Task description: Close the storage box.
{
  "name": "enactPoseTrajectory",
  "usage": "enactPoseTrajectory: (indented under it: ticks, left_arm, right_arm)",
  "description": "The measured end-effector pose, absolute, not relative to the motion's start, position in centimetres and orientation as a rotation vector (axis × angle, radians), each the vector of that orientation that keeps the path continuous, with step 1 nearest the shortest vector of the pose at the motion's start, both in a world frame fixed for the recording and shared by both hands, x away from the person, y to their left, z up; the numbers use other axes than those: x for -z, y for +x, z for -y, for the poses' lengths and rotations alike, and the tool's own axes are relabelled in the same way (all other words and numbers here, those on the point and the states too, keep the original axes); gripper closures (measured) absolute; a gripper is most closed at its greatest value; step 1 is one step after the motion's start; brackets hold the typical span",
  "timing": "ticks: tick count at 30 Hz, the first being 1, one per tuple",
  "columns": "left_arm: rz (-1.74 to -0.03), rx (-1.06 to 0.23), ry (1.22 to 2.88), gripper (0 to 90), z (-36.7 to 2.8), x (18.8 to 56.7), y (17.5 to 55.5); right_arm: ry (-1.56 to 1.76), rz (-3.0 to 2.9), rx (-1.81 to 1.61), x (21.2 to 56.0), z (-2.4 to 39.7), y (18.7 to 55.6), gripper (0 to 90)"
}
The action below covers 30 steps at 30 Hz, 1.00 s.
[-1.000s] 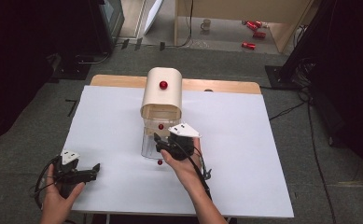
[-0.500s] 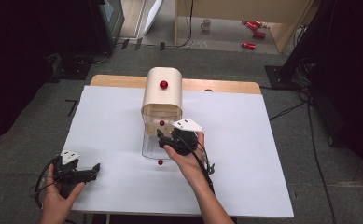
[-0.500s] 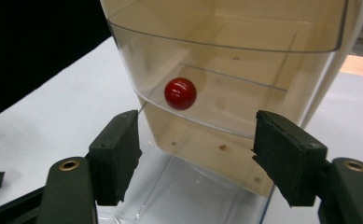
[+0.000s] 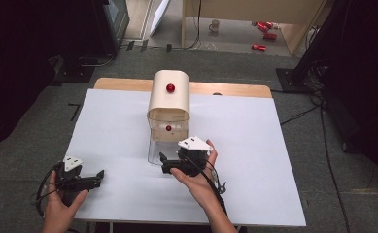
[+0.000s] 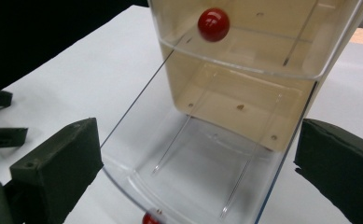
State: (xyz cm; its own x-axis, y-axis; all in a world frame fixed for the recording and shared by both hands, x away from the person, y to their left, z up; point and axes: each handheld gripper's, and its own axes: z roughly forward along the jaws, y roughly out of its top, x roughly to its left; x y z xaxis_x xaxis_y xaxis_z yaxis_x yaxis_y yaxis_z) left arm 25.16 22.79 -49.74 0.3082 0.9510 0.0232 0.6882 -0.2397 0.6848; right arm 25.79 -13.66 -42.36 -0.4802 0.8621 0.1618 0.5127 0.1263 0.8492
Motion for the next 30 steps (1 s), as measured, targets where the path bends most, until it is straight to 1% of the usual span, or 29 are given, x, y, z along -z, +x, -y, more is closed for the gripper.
enactPoseTrajectory:
  ticks: [13, 19, 30]
  left_arm:
    - [-1.448, -0.601, 2.011, 0.0, -22.8, 49.7, 25.2]
    - [-1.448, -0.601, 2.011, 0.0, -22.8, 49.7, 25.2]
    - [-1.448, -0.601, 2.011, 0.0, -22.8, 49.7, 25.2]
  right_arm:
    - [1.307, -2.049, -1.289, 43.5, 13.5, 23.0, 0.0]
    - [1.296, -2.092, -1.259, 45.1, 13.3, 21.7, 0.0]
    - [1.332, -2.118, -1.224, 47.2, 12.7, 20.5, 0.0]
